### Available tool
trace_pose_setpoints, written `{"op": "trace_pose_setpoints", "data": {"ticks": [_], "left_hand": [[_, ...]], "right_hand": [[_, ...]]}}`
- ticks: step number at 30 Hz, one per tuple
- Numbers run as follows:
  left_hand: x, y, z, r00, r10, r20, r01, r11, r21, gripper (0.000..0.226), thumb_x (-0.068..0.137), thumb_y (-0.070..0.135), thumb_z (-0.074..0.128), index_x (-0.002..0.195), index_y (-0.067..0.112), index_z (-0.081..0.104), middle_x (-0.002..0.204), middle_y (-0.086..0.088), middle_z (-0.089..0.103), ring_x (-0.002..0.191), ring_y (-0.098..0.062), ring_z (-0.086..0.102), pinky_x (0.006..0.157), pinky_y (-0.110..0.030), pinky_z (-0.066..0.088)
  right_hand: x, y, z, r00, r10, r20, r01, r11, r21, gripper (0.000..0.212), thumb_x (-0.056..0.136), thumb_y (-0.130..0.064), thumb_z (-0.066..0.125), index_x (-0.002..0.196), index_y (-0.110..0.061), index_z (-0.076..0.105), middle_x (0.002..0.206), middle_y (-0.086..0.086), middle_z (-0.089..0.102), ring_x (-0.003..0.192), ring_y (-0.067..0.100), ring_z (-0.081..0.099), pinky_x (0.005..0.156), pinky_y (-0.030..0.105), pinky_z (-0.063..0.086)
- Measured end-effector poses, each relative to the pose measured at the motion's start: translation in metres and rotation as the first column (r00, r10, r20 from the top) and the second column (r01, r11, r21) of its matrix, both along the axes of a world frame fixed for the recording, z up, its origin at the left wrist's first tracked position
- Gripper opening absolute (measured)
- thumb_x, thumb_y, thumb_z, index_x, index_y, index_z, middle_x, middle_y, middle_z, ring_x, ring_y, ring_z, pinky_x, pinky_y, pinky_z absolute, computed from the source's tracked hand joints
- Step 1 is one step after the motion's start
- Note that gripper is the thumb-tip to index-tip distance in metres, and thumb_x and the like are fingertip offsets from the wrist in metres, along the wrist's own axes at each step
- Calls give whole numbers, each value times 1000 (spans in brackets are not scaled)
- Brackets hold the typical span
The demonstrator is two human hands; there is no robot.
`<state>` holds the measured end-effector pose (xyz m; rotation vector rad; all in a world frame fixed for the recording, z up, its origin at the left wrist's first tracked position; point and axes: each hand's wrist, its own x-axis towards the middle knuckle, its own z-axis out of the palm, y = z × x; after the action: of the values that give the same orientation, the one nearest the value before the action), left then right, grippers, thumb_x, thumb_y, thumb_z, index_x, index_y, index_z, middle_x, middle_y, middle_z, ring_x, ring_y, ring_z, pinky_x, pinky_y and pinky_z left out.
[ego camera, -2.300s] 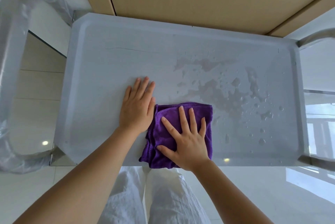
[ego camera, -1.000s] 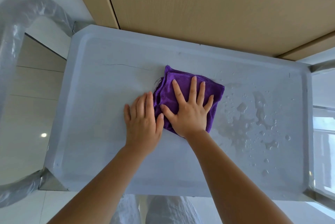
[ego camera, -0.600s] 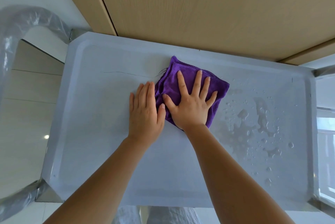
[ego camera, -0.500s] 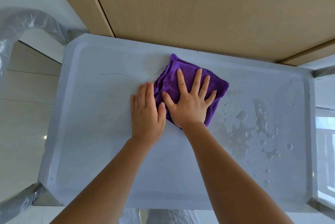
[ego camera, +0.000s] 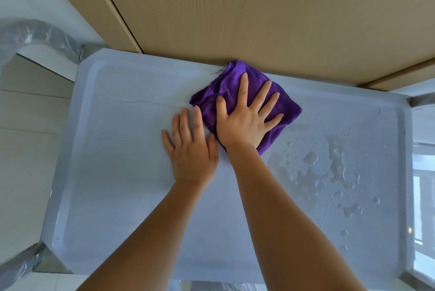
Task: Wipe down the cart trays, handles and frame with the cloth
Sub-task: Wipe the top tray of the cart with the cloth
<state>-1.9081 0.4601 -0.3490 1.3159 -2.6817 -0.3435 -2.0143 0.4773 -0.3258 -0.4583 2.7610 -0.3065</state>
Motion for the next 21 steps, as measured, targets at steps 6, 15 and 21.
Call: {"op": "trace_pose_setpoints", "data": {"ticks": [6,15,21], "left_hand": [[-2,-2,-1,995,-5,100,7,1000,-22,60,88,37,32,140,7,38,140,-18,44,127,-37,42,101,-58,31],[-6,2,-2,998,9,63,-8,1000,-6,60,89,36,32,140,6,39,142,-18,42,130,-33,30,102,-58,29],[-5,0,2,996,-8,91,4,999,40,59,88,36,33,138,5,43,141,-18,44,128,-36,40,101,-58,31]], "right_hand": [[-7,-4,7,993,13,121,-7,999,-50,66,92,-62,25,147,-43,-6,157,5,-19,142,32,-20,108,61,-11],[-62,27,10,362,838,-409,-911,412,38,67,83,-62,46,135,-20,51,143,16,43,132,40,38,106,52,30],[-69,16,-4,345,921,-181,-918,372,139,71,84,-69,29,145,-32,32,154,6,28,141,31,23,113,44,11]]}}
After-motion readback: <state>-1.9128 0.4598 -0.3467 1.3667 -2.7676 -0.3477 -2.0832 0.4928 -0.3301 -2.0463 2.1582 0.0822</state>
